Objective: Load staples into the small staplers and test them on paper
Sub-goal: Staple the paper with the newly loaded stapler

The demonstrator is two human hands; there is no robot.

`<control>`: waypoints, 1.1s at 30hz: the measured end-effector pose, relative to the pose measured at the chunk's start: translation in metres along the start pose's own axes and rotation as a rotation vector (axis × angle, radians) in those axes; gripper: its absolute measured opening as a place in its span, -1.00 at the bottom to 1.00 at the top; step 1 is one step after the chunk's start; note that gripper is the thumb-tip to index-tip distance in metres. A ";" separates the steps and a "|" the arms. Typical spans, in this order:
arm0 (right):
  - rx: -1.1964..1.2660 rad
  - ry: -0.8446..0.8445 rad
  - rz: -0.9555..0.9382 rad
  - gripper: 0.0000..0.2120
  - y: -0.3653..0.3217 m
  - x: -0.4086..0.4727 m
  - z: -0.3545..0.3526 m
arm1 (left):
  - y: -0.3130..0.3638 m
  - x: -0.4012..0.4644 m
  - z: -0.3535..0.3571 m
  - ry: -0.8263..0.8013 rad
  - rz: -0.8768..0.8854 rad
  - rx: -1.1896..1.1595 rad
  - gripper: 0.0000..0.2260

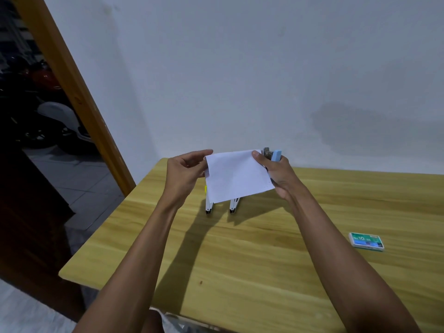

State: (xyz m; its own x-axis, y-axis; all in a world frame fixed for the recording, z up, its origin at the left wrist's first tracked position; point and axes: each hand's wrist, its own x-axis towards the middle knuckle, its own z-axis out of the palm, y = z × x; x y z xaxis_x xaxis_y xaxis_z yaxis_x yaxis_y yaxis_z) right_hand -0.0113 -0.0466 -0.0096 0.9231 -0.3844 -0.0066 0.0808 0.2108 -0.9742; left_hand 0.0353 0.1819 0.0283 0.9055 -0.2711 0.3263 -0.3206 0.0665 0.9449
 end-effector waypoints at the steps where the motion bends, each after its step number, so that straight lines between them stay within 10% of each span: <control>1: -0.008 -0.015 0.003 -0.77 0.000 -0.001 0.000 | 0.000 0.000 0.000 -0.017 0.021 0.019 -0.91; 11: -0.033 0.073 -0.126 -0.80 -0.001 -0.002 0.008 | -0.004 -0.001 0.007 0.078 -0.166 -0.104 -0.86; 15: -0.082 0.118 -0.159 -0.73 0.001 0.000 0.005 | -0.004 0.002 0.006 0.032 -0.405 -0.344 -0.55; 18: -0.115 0.108 -0.179 -0.77 0.001 -0.003 0.008 | -0.010 -0.005 0.010 0.037 -0.251 -0.023 -0.64; 22: -0.109 0.071 -0.213 -0.81 -0.001 -0.005 0.011 | -0.011 -0.005 0.012 0.150 -0.275 -0.150 -0.77; 27: -0.156 0.088 -0.234 -0.80 -0.003 -0.005 0.014 | -0.014 -0.010 0.013 0.062 -0.344 -0.196 -0.73; 33: -0.170 0.147 -0.245 -0.82 -0.002 -0.001 0.008 | -0.020 -0.019 0.009 -0.143 0.002 0.050 -0.47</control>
State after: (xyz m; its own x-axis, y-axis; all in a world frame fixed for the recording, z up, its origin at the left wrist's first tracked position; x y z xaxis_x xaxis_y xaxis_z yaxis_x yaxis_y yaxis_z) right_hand -0.0092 -0.0391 -0.0062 0.8188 -0.5335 0.2119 0.2185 -0.0518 -0.9745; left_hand 0.0221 0.1771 0.0029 0.8572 -0.4050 0.3182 -0.3393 0.0208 0.9405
